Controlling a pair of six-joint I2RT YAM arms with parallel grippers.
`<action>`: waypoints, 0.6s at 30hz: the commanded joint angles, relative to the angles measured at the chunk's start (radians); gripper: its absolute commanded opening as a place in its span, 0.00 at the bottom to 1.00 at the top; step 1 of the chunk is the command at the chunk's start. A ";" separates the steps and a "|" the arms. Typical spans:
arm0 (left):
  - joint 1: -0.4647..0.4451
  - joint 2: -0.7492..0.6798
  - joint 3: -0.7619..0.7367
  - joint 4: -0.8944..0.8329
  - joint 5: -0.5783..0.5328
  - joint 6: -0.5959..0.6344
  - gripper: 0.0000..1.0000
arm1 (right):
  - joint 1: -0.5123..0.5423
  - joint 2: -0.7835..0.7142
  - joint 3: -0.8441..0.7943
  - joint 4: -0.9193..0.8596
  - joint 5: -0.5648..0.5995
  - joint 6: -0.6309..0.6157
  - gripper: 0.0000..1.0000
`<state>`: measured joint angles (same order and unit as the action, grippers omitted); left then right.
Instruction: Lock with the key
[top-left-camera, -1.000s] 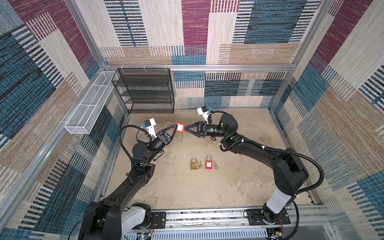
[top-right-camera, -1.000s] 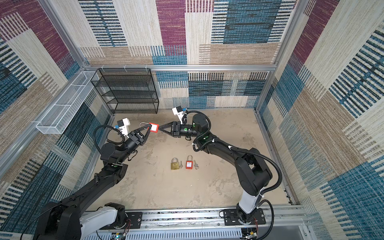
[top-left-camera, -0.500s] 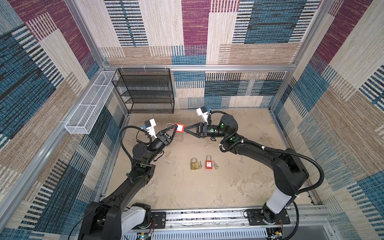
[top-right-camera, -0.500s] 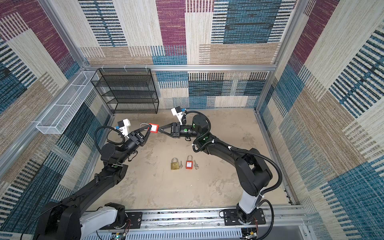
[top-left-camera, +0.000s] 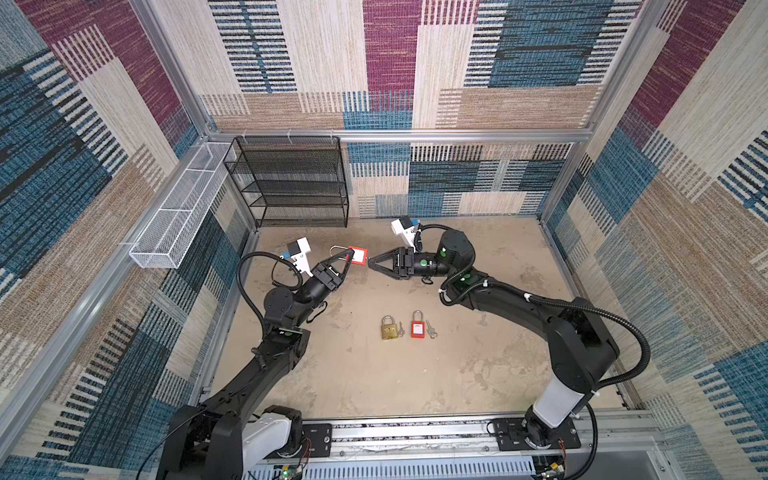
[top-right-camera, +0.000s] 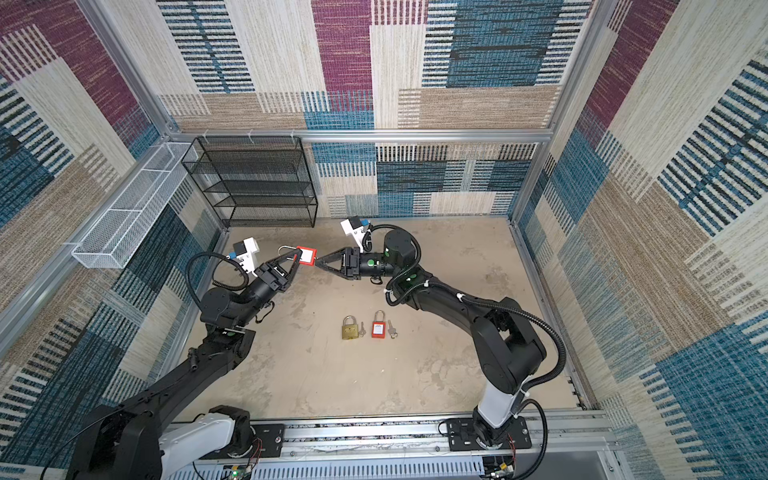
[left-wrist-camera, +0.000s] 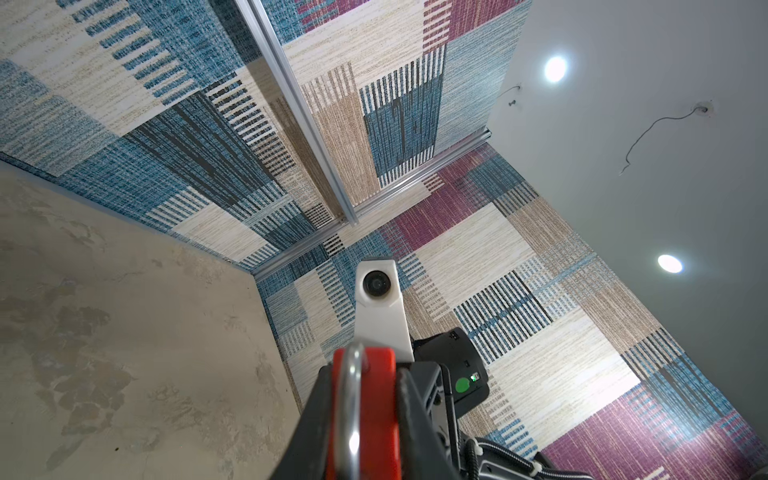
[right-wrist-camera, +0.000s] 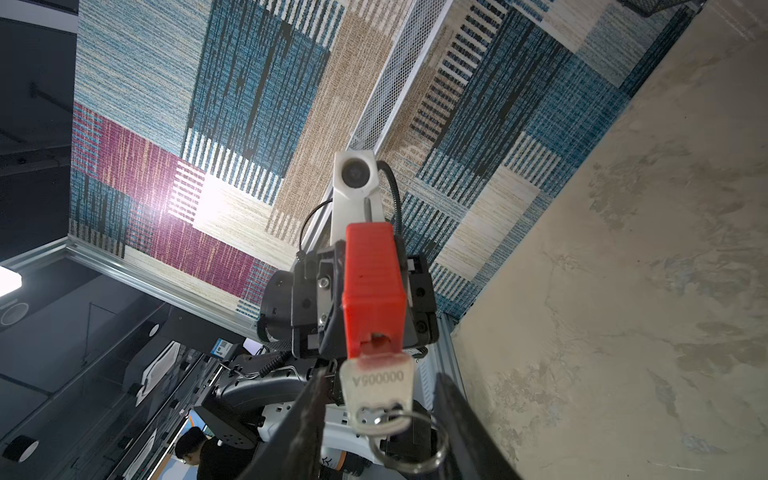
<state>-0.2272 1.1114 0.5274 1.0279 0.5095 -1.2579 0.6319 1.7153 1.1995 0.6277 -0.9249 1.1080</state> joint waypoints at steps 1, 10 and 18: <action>0.000 -0.005 0.005 0.046 -0.009 0.014 0.00 | -0.009 0.001 0.004 0.019 -0.007 0.025 0.45; 0.000 -0.008 0.002 0.046 -0.008 0.015 0.00 | -0.012 0.006 0.003 0.083 -0.008 0.076 0.50; 0.000 -0.010 -0.001 0.046 -0.010 0.015 0.00 | -0.012 0.030 0.023 0.043 -0.005 0.084 0.51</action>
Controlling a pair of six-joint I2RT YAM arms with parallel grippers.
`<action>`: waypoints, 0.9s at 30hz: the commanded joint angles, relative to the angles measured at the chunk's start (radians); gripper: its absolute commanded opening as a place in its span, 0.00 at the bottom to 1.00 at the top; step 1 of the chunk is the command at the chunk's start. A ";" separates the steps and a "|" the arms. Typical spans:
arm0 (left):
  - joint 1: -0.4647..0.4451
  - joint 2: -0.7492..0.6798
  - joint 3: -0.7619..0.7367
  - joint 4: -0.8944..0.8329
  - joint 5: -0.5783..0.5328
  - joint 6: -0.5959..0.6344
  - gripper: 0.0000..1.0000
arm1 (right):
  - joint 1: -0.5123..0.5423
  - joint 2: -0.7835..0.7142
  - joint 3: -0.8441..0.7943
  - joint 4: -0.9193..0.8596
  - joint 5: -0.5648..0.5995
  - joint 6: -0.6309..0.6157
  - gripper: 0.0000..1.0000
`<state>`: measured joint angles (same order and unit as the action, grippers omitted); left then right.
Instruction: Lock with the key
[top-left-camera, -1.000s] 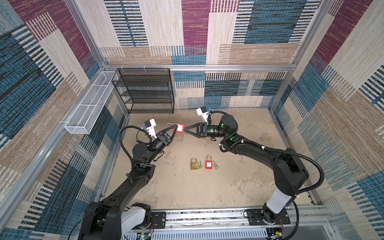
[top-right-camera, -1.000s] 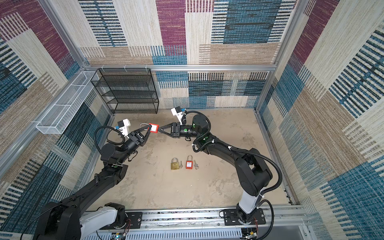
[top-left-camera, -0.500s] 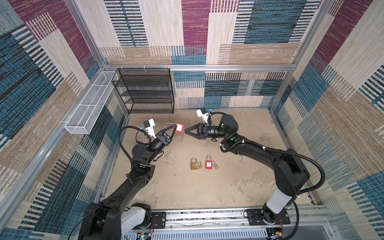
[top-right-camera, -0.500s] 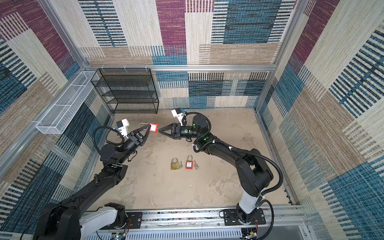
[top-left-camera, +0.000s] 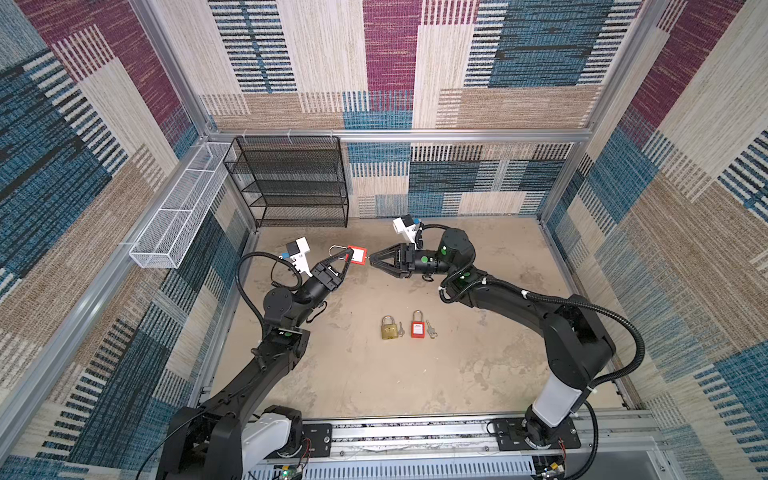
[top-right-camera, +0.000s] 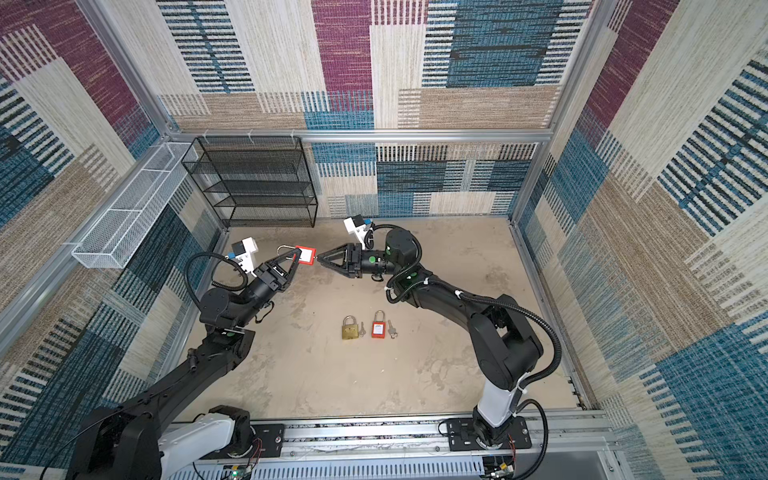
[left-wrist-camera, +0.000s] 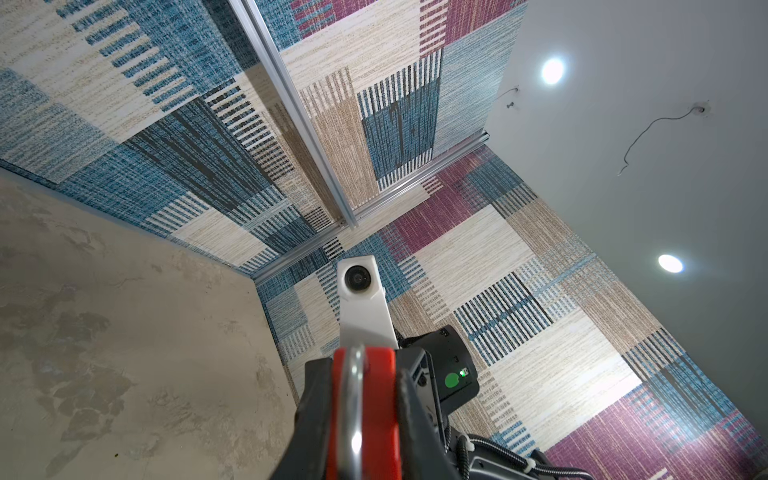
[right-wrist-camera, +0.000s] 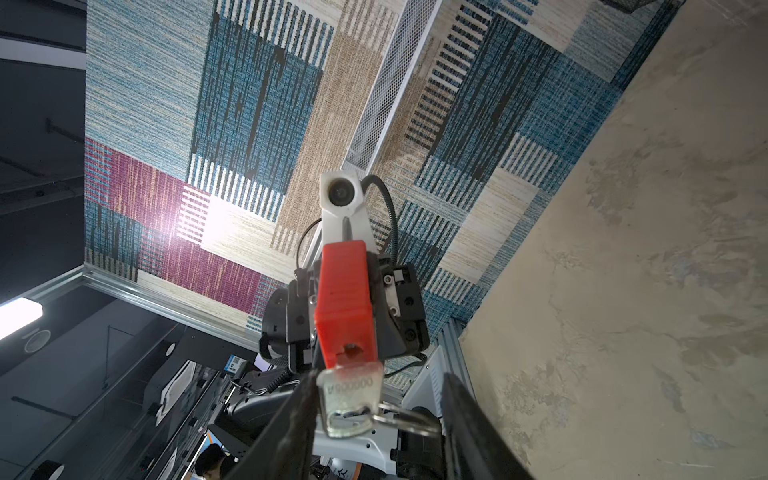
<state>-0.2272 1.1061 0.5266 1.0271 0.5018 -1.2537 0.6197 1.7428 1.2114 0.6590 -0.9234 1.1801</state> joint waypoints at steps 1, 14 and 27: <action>0.001 -0.005 -0.001 0.047 -0.001 0.011 0.00 | 0.000 0.003 0.010 0.011 -0.007 0.015 0.52; 0.000 -0.020 -0.008 0.039 -0.004 0.013 0.00 | -0.012 0.032 0.019 0.095 -0.020 0.099 0.59; 0.000 -0.023 -0.007 0.035 -0.008 0.016 0.00 | 0.004 0.036 0.047 -0.052 -0.045 0.018 0.53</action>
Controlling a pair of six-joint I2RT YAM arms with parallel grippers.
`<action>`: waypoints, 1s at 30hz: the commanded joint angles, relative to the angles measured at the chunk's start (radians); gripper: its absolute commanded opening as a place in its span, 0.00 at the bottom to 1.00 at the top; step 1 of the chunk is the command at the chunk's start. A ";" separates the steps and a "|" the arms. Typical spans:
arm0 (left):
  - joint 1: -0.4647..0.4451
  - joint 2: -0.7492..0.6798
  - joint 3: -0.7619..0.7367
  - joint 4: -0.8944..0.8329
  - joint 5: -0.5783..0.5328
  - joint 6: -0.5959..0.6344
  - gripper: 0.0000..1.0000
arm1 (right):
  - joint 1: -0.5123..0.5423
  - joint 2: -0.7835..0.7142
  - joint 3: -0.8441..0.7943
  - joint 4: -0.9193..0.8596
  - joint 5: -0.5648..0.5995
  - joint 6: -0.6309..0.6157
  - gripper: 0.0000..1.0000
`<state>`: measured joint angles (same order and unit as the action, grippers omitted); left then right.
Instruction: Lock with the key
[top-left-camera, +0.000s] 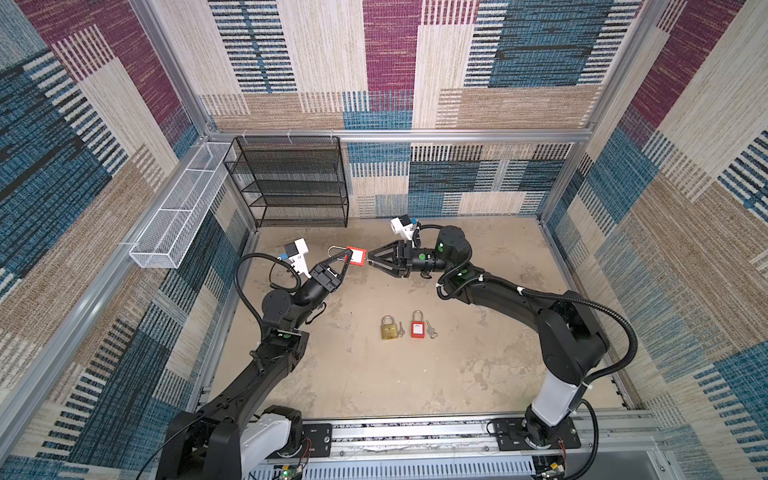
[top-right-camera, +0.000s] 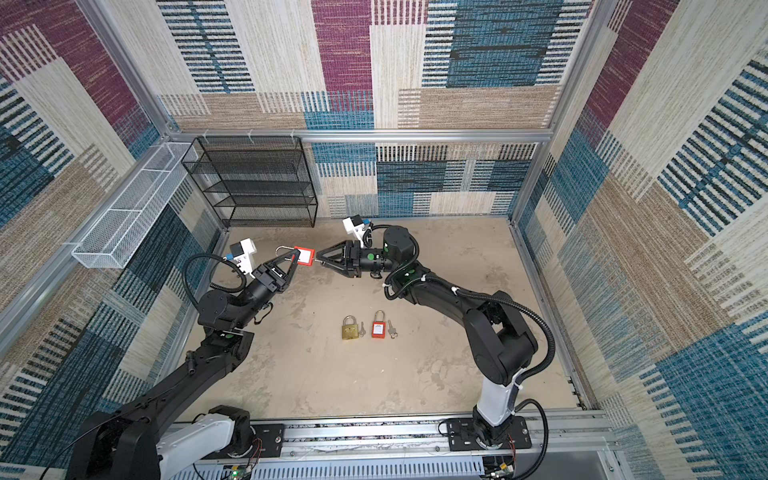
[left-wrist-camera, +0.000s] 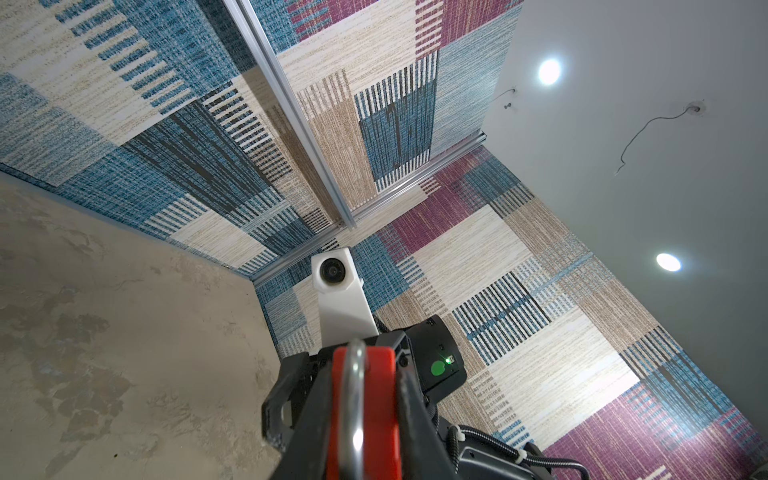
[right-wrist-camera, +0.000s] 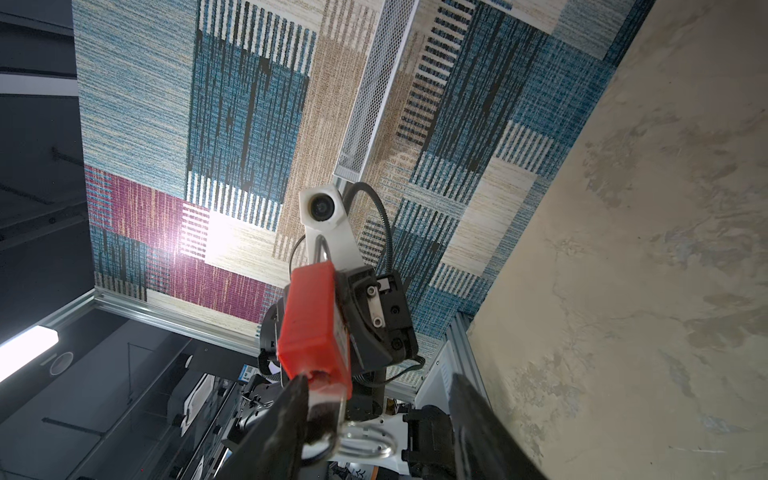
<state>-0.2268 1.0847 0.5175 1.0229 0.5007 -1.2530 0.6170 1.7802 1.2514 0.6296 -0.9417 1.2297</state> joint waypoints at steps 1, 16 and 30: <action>0.000 -0.002 0.004 0.038 -0.008 0.015 0.00 | 0.007 -0.002 0.005 -0.019 -0.027 -0.031 0.51; 0.001 0.006 0.010 0.030 -0.006 0.018 0.00 | 0.016 -0.016 0.023 0.009 -0.054 -0.038 0.41; 0.001 0.006 0.013 0.023 -0.005 0.020 0.00 | 0.017 -0.025 0.007 0.009 -0.048 -0.052 0.23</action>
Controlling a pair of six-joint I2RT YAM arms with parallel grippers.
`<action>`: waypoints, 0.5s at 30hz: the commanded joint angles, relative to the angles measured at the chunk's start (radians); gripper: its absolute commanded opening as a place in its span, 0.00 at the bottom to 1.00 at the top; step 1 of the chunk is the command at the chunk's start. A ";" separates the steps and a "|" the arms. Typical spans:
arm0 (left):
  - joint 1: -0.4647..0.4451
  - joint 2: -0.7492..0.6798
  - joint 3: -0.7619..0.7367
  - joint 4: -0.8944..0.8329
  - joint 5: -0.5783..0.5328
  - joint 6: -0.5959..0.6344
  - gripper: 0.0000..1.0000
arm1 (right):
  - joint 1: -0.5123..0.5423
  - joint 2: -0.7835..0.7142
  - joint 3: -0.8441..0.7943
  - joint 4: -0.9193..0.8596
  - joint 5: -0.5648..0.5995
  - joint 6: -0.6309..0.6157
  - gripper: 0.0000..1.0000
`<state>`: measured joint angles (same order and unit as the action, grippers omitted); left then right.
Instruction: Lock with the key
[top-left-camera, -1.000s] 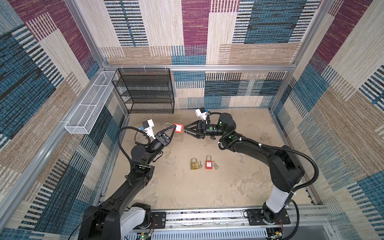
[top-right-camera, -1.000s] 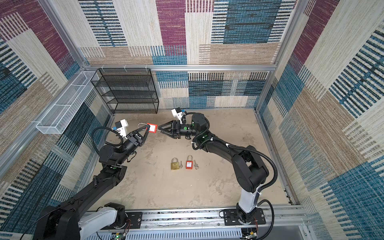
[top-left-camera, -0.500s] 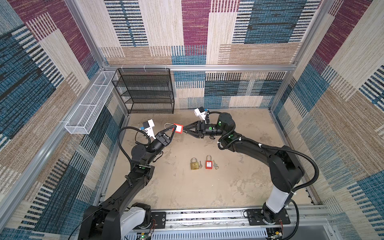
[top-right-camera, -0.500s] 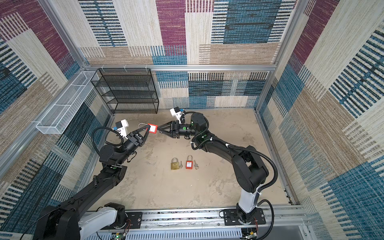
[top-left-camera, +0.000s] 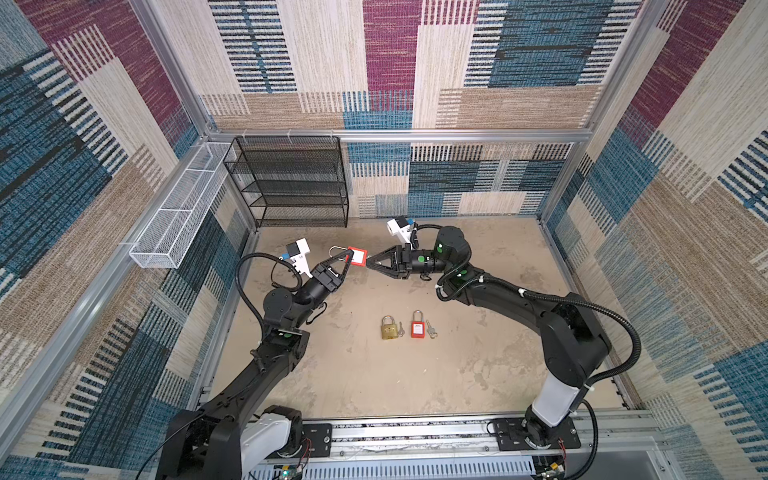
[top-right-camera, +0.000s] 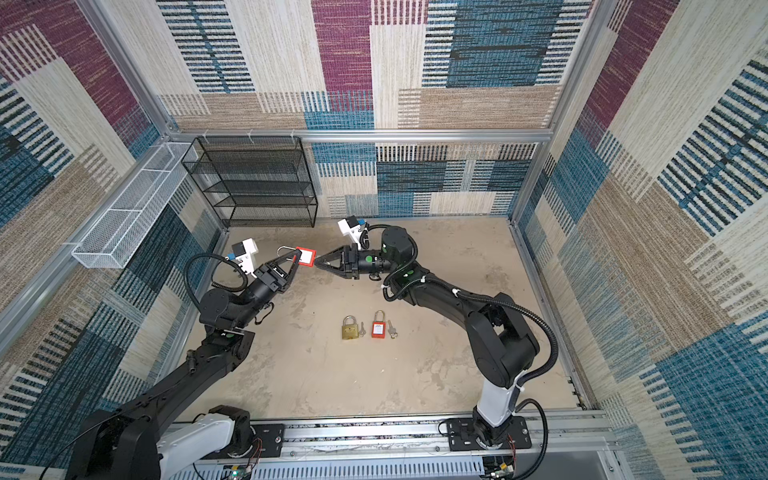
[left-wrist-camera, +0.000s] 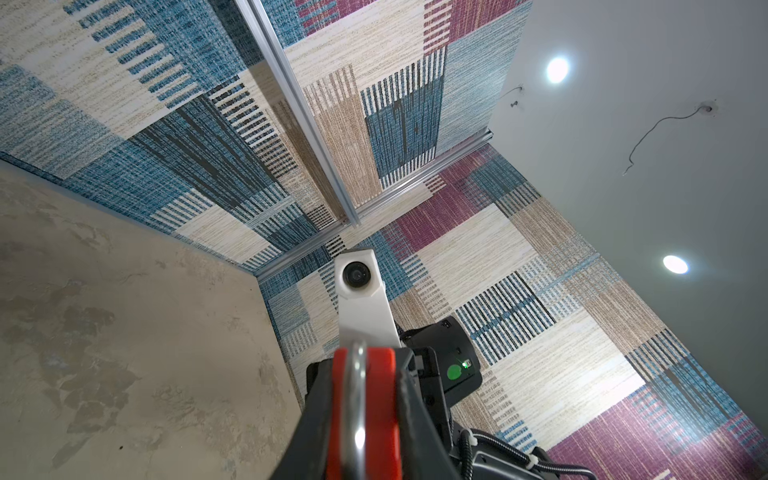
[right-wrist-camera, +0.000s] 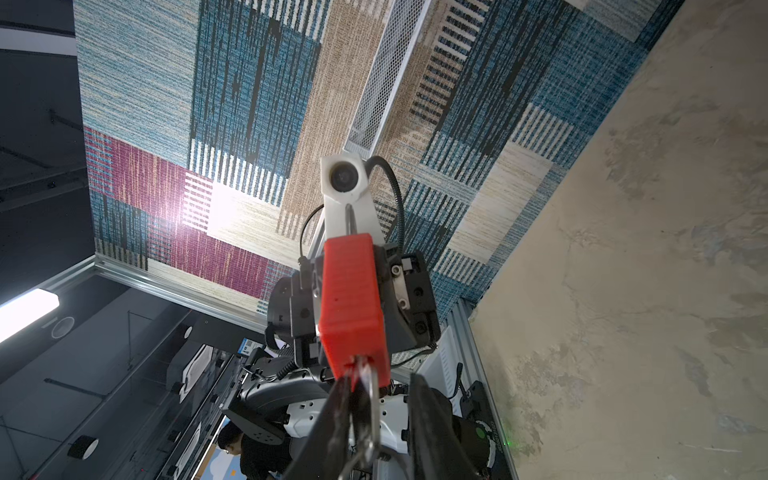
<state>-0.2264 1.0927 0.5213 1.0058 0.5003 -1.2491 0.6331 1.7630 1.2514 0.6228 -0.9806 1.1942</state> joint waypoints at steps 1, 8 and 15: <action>0.001 -0.002 0.010 0.041 -0.005 0.016 0.00 | 0.002 -0.008 0.009 0.016 -0.007 -0.019 0.22; 0.001 -0.002 0.008 0.040 -0.005 0.016 0.00 | 0.001 -0.010 0.011 0.011 -0.001 -0.044 0.10; 0.001 -0.003 0.014 0.005 -0.019 -0.004 0.00 | 0.004 -0.029 0.012 -0.013 0.021 -0.116 0.00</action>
<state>-0.2268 1.0927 0.5262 1.0016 0.5011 -1.2522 0.6346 1.7473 1.2564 0.6128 -0.9813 1.1301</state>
